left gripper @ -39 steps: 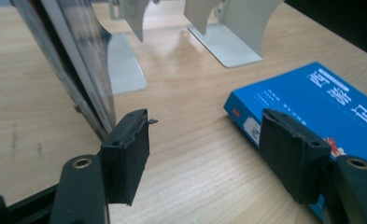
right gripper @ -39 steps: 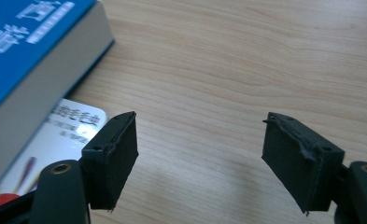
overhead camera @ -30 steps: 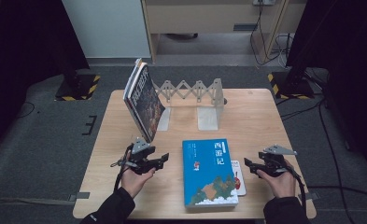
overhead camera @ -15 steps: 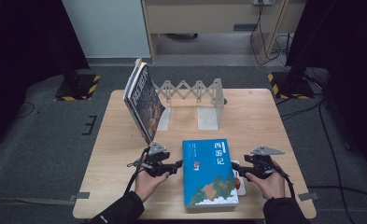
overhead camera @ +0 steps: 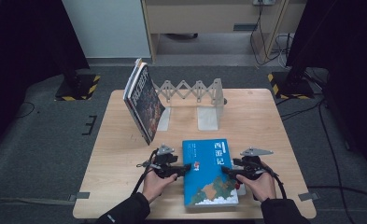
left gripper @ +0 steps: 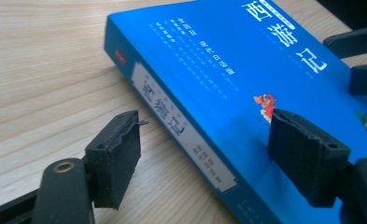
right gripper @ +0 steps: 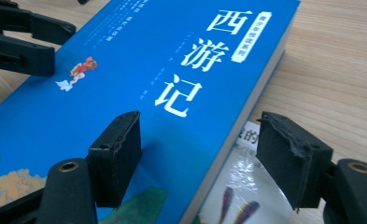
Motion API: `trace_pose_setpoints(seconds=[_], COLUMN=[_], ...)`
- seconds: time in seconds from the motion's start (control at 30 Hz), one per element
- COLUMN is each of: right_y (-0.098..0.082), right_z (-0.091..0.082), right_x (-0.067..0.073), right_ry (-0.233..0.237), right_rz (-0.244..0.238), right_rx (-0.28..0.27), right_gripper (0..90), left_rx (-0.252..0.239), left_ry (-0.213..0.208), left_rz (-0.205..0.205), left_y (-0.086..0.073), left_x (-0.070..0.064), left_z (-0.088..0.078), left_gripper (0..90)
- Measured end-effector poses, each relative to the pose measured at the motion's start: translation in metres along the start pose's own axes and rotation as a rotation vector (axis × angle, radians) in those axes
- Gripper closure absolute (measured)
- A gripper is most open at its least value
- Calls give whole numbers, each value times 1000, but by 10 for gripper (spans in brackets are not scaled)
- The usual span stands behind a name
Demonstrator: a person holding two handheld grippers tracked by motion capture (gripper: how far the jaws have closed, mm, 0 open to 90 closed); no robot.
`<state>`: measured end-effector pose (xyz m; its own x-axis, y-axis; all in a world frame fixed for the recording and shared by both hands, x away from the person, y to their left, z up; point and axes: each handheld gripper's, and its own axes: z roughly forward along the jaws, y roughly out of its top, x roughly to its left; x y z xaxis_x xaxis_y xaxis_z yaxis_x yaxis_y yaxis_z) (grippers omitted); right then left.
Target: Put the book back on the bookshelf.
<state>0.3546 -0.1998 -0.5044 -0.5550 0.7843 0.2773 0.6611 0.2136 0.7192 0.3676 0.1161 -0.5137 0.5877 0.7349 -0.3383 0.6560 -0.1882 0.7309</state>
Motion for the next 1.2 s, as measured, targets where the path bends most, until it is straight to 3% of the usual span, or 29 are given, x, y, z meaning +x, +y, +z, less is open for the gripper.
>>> trace_pose_setpoints(seconds=[0.27, 0.9, 1.2], right_y=[0, -1, -1], right_z=[5, 11, 13], right_x=[1, -2, -3], right_ry=[25, 52, 54], right_rz=[33, 87, 101], right_rx=[0, -10, -9], right_gripper=[307, 286, 277], left_rx=[-31, -83, -82], left_ry=[-78, -126, -131], left_rz=[-41, -146, -146], left_y=[-3, -11, -10], left_x=[3, 11, 12], left_z=[14, 29, 30], left_gripper=[209, 83, 77])
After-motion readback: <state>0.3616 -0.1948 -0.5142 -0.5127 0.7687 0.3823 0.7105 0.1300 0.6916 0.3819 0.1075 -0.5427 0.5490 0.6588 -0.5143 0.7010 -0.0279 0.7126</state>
